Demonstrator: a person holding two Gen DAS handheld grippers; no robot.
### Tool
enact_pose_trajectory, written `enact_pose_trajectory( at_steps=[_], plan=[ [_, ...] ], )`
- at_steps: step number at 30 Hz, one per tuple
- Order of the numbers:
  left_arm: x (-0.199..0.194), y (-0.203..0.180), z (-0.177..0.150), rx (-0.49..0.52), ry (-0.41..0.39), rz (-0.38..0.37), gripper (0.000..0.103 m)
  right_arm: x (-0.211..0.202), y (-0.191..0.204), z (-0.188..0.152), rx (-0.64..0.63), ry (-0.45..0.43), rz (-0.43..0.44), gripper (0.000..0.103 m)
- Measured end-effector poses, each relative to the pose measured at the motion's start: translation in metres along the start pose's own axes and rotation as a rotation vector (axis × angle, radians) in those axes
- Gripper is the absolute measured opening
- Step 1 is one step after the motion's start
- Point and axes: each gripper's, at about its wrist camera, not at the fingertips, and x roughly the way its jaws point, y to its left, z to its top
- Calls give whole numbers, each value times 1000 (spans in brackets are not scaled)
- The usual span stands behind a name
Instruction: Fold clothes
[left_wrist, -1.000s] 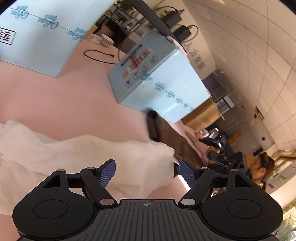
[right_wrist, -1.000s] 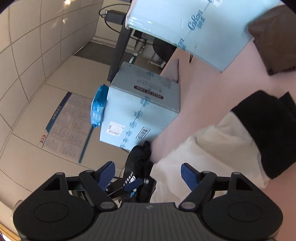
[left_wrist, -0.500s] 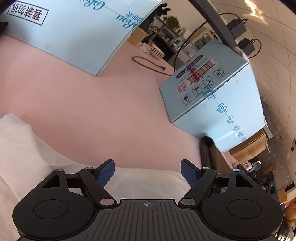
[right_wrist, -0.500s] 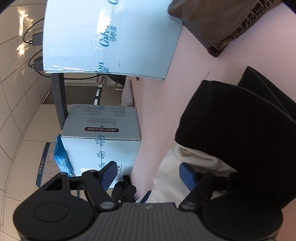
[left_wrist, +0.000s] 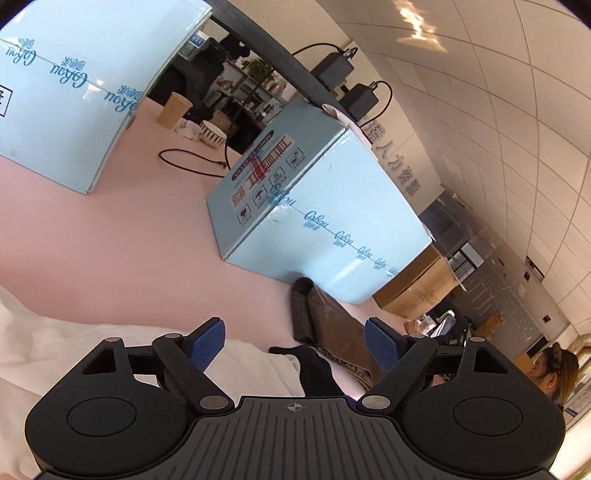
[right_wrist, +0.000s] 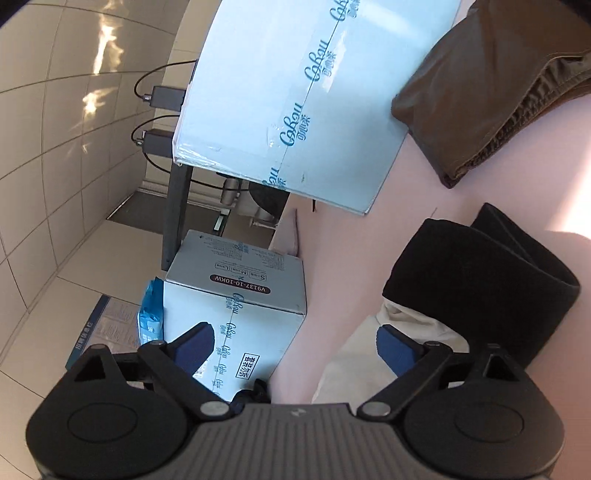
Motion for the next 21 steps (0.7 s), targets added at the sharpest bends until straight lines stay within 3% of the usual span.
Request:
enact_pose_trajectory(
  at_steps=[2,5,8,10,13,18,21],
  plan=[
    [17,4,-8,-28,42,22,85,-22,-16,-7,57,10,-28,97],
    [42,19,-19,-65,111,80,85,-45,-38,-14,99,-74,-170,98],
    [54,40,-30,-116,157,95,85,-40,-59,-11,152,-92,-204,97],
    [53,47,-29,-135,154,70,85,-23,-53,-13,112,-98,-206,103],
    [53,49,-30,-124,161,58,85,-5,-47,-11,36,-110,-245,103],
    [52,42,-39,-45,144,68,86,16,-39,-15,-43,-246,-291,103],
    [52,42,-38,-41,141,58,86,31,-30,-15,-143,-255,-335,103]
  ],
)
